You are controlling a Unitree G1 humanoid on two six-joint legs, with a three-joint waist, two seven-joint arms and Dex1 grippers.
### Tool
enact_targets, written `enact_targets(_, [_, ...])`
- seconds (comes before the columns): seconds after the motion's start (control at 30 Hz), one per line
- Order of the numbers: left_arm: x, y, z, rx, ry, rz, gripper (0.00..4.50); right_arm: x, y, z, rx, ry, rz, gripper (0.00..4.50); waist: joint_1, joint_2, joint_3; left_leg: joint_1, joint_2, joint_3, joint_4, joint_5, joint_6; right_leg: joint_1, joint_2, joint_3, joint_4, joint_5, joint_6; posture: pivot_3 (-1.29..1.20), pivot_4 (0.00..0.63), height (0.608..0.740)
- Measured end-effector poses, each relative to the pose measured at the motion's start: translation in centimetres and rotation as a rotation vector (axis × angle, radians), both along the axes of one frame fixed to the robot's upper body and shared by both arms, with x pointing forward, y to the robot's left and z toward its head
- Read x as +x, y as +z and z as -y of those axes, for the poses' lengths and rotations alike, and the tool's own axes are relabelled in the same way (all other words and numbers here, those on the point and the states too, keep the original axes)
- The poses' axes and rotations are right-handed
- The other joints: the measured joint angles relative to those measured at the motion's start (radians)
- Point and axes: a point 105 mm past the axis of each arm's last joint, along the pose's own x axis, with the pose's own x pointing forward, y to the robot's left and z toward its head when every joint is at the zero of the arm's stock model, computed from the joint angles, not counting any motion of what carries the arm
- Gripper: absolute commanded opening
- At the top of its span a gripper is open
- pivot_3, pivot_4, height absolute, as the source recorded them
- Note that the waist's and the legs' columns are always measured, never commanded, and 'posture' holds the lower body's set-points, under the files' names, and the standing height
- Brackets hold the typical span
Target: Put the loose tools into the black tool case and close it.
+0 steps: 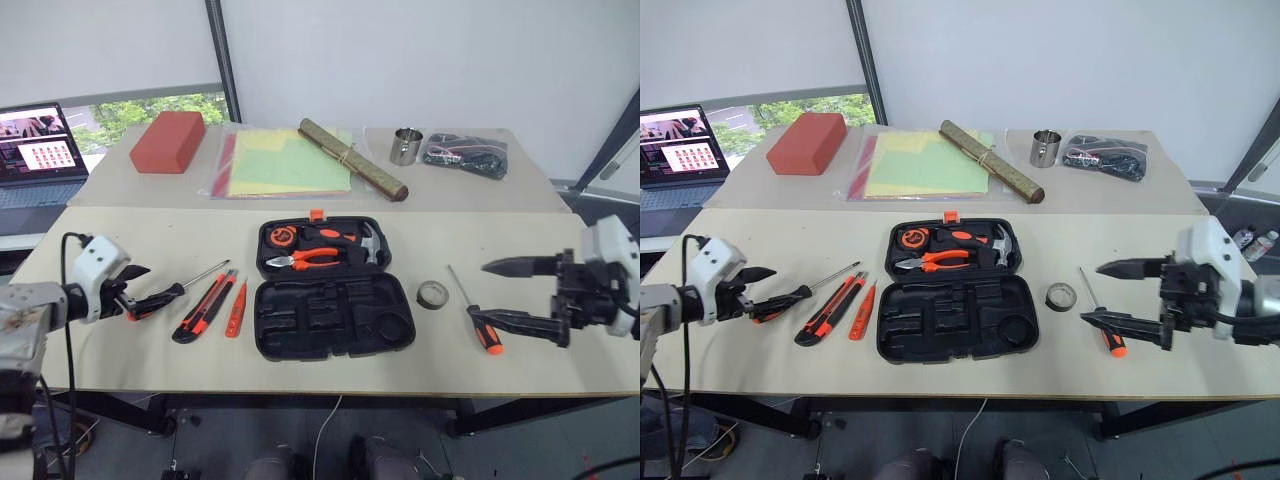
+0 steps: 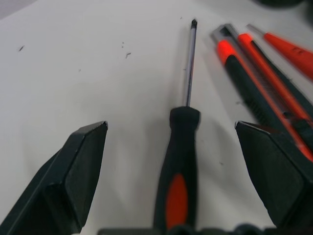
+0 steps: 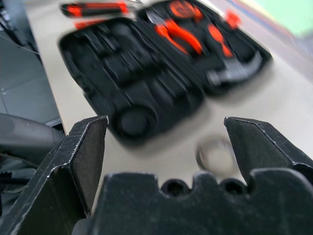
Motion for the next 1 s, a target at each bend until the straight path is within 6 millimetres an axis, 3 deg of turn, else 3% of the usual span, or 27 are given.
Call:
enact_targets(0.03, [0.3, -0.5, 0.2, 0.012, -0.016, -0.020, 4.48, 0.0, 0.3, -0.7, 0.003, 0.022, 0.007, 4.43, -0.002, 0.000, 0.000, 0.000, 0.000, 0.000, 0.000, 0.000, 0.000, 0.000, 0.000, 0.000, 0.000, 0.000, 0.000, 0.00, 0.150, 0.737])
enact_targets(0.13, [0.9, -1.6, 0.5, 0.024, -0.049, -0.066, 3.77, -0.1, 0.8, -2.0, 0.008, 0.060, 0.018, 4.50, -0.006, -0.002, 0.000, 0.000, 0.000, 0.000, 0.001, 0.001, 0.001, 0.000, 0.000, 0.000, 0.000, 0.000, 0.000, 0.00, 0.150, 0.737])
enact_targets(0.37, [1.3, -1.9, 1.0, 0.023, -0.113, -0.097, 1.18, -0.3, 1.0, -3.6, 0.009, 0.100, 0.033, 4.50, -0.006, -0.002, 0.000, 0.000, 0.001, 0.000, 0.006, 0.001, 0.001, 0.001, 0.000, 0.000, 0.004, 0.000, 0.000, 0.00, 0.150, 0.737])
enact_targets(0.43, [1.3, -2.0, 0.9, 0.021, -0.114, -0.098, 0.70, -0.5, 1.0, -3.9, 0.008, 0.104, 0.036, 4.50, -0.007, -0.002, 0.000, 0.000, 0.002, 0.000, 0.008, 0.000, 0.000, 0.000, -0.001, 0.000, 0.007, -0.002, 0.003, 0.00, 0.150, 0.737])
enact_targets(0.53, [1.3, -1.3, 1.4, 0.013, -0.164, -0.092, 0.67, -0.9, 0.9, -4.1, 0.014, 0.117, 0.006, 4.50, -0.007, -0.003, 0.000, -0.002, 0.002, 0.000, 0.011, 0.000, 0.000, -0.003, -0.002, 0.001, 0.010, -0.002, 0.002, 0.00, 0.150, 0.737])
enact_targets(0.63, [2.4, 2.3, 3.3, -0.022, -0.260, -0.017, 0.67, -1.6, 0.3, -4.2, 0.002, 0.129, -0.049, 4.50, 0.000, -0.008, 0.003, -0.013, 0.002, -0.004, 0.019, 0.000, 0.001, -0.008, -0.002, -0.003, 0.013, 0.000, -0.001, 0.00, 0.150, 0.737])
enact_targets(0.7, [2.8, 5.6, 5.8, -0.032, -0.373, 0.052, 0.67, -2.0, 0.3, -4.6, 0.008, 0.151, -0.062, 4.50, 0.004, -0.008, 0.003, -0.015, 0.001, -0.005, 0.023, 0.001, 0.004, -0.007, -0.002, -0.004, 0.013, 0.000, -0.001, 0.00, 0.150, 0.737])
enact_targets(0.77, [2.7, 7.6, 9.1, -0.038, -0.500, 0.092, 0.67, -2.2, 0.4, -4.9, 0.003, 0.160, -0.054, 4.50, 0.006, -0.008, 0.003, -0.015, 0.000, -0.005, 0.023, 0.003, 0.010, -0.006, -0.004, -0.004, 0.012, 0.001, 0.000, 0.00, 0.150, 0.737])
enact_targets(0.87, [2.1, 7.4, 13.8, -0.040, -0.660, 0.066, 0.67, -2.1, 0.4, -5.0, 0.004, 0.150, -0.044, 4.50, 0.005, -0.008, 0.003, -0.015, -0.001, -0.004, 0.023, 0.004, 0.010, -0.005, -0.004, -0.004, 0.011, 0.001, 0.002, 0.00, 0.150, 0.737])
enact_targets(0.97, [1.7, 5.0, 18.7, -0.020, -0.748, -0.019, 0.67, -1.9, 0.4, -5.0, 0.019, 0.131, -0.035, 4.50, 0.004, -0.008, 0.003, -0.015, -0.001, -0.004, 0.024, 0.004, 0.011, -0.005, -0.003, -0.004, 0.012, 0.001, 0.002, 0.00, 0.150, 0.737])
enact_targets(1.0, [1.8, 4.4, 19.4, -0.014, -0.742, -0.038, 0.67, -1.8, 0.4, -5.0, 0.023, 0.127, -0.033, 4.50, 0.005, -0.009, 0.003, -0.015, 0.000, -0.004, 0.024, 0.004, 0.011, -0.005, -0.002, -0.004, 0.012, 0.001, 0.002, 0.00, 0.150, 0.737])
